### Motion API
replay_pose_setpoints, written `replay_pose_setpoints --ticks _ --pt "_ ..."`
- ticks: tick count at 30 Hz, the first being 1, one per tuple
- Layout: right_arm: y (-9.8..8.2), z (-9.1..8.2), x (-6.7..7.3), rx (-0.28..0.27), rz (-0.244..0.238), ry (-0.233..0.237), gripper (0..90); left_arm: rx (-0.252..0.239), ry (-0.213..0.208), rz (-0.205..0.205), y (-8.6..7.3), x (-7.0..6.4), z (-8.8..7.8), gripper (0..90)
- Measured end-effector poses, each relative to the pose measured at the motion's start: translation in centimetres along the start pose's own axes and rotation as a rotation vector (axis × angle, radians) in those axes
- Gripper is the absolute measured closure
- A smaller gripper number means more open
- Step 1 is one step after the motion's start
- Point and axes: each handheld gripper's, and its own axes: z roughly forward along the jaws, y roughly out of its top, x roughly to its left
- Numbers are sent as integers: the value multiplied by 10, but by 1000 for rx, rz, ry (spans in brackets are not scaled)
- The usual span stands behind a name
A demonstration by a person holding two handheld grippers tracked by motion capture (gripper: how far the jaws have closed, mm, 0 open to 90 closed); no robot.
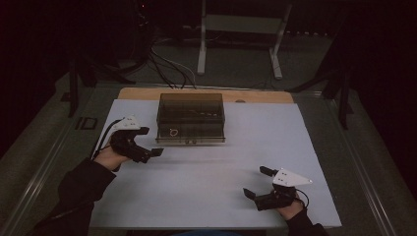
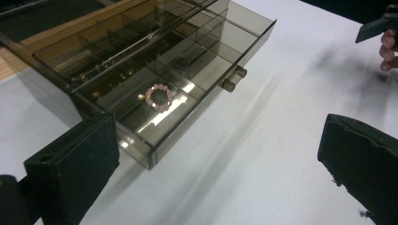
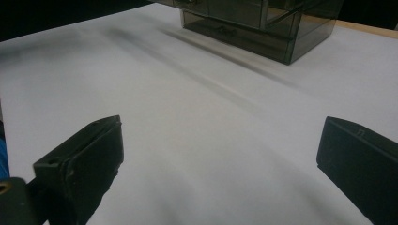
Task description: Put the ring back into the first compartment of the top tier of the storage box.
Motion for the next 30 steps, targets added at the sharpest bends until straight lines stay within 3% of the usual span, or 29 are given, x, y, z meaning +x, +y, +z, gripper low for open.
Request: replay_pose_setpoints --ticks 12,25,30 --pt "0 0 1 3 -1 -2 12 -20 -5 -33 -36 -10 -3 9" --pt "0 1 1 4 -2 -1 12 -9 -3 -16 -70 -26 6 9" --pt "0 0 1 4 -1 -1 12 -11 -17 -33 -86 -33 7 9"
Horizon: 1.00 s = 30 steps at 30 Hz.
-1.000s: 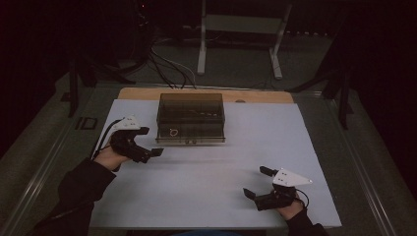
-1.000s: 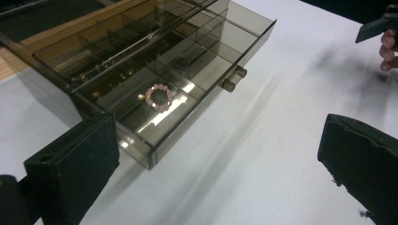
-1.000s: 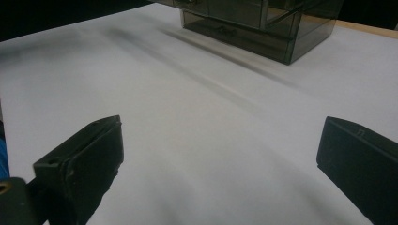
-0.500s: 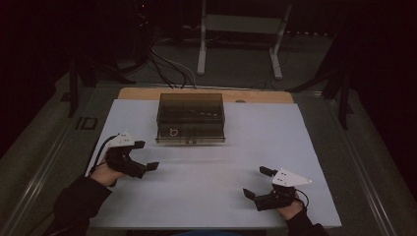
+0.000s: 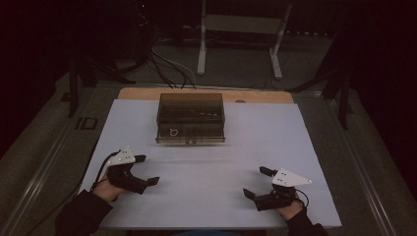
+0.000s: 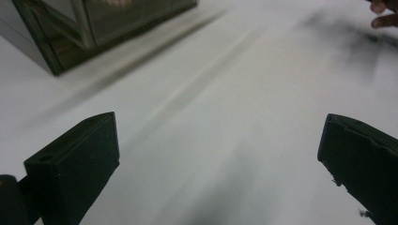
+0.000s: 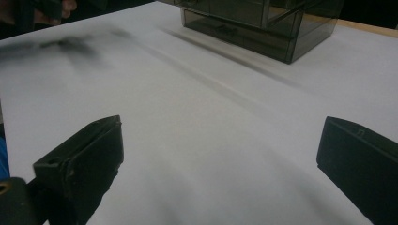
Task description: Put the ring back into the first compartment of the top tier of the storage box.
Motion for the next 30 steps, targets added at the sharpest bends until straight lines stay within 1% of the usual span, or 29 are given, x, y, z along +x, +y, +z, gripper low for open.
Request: replay_pose_setpoints --ticks 2,4,5,6,7,8,11,15,20,22,23,26,28,30 --pt "0 0 0 0 -4 -1 12 -1 -4 8 -3 -2 0 9" --pt "0 0 0 2 -4 0 12 9 -5 21 -7 -5 -1 9" --pt "0 0 0 2 -3 0 12 5 -8 28 -9 -6 -2 9" --pt "0 0 0 4 -3 0 12 -3 -1 31 -13 -8 -5 9" --pt "0 0 0 4 -3 0 12 -3 -1 31 -13 -8 -5 9" --pt "0 0 0 4 -2 0 12 -14 4 32 -14 -9 -6 9" --pt "0 0 1 4 -3 0 12 -23 27 11 -21 -10 -11 10" --pt "0 0 1 4 -4 0 12 -17 43 1 -27 -9 -14 9" --pt "0 0 0 3 -4 0 12 -20 74 -20 -34 -7 -20 9" --pt "0 0 0 4 -3 1 12 -17 74 -22 -36 -6 -22 10" --pt "0 0 0 5 -3 2 12 -15 81 -17 -37 -6 -24 10" --pt "0 0 -1 4 -1 0 12 -23 86 -16 -37 -7 -26 10" --pt "0 0 -1 5 -2 -2 12 -25 93 -13 -37 -9 -26 10" --pt "-1 1 0 8 -5 2 12 -31 90 -9 -39 -9 -23 10"
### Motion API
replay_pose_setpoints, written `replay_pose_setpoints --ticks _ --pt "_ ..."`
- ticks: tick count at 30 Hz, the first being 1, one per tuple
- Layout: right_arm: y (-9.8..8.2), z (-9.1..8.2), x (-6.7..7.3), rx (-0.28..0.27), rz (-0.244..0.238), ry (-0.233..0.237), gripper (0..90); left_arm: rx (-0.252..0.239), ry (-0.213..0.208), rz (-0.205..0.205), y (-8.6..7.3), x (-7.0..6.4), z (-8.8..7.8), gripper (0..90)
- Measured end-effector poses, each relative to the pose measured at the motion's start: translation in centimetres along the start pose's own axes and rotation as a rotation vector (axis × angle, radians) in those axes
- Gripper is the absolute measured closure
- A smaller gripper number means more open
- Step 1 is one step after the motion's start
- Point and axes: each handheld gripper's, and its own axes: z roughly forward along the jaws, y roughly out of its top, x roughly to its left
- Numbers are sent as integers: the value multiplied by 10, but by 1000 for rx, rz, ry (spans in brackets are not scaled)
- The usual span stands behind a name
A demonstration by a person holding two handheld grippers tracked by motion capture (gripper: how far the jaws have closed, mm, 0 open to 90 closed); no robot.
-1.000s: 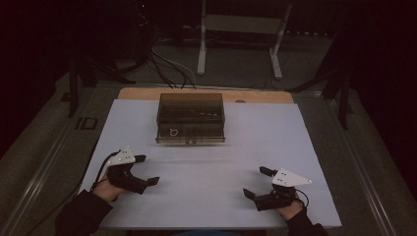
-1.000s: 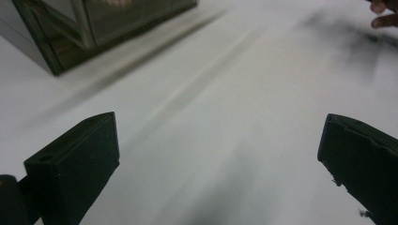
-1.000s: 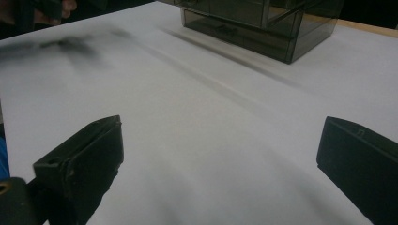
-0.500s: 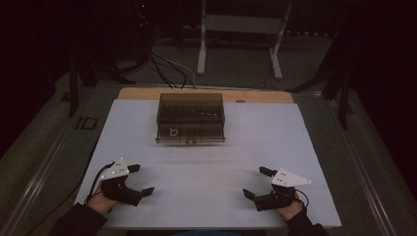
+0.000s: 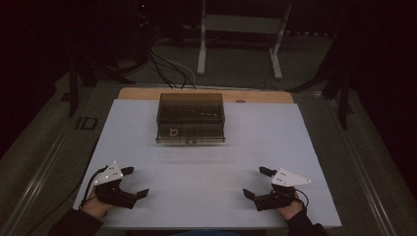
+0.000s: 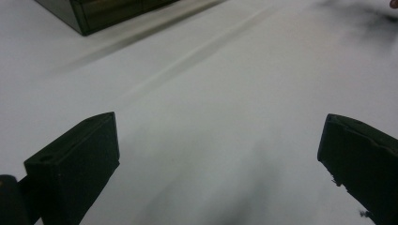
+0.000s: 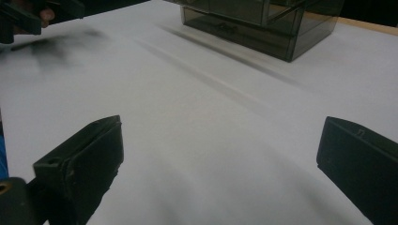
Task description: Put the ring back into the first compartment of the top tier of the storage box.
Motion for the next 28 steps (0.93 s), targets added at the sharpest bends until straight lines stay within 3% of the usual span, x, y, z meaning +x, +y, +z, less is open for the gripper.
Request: replay_pose_setpoints --ticks 9,14,28 --pt "0 0 0 0 -3 -1 12 12 19 7 -3 -1 3 10" --pt "0 0 0 0 -5 -2 12 11 1 3 -4 -2 2 10" --pt "0 1 1 4 -7 -3 12 11 1 -2 -5 -1 1 10"
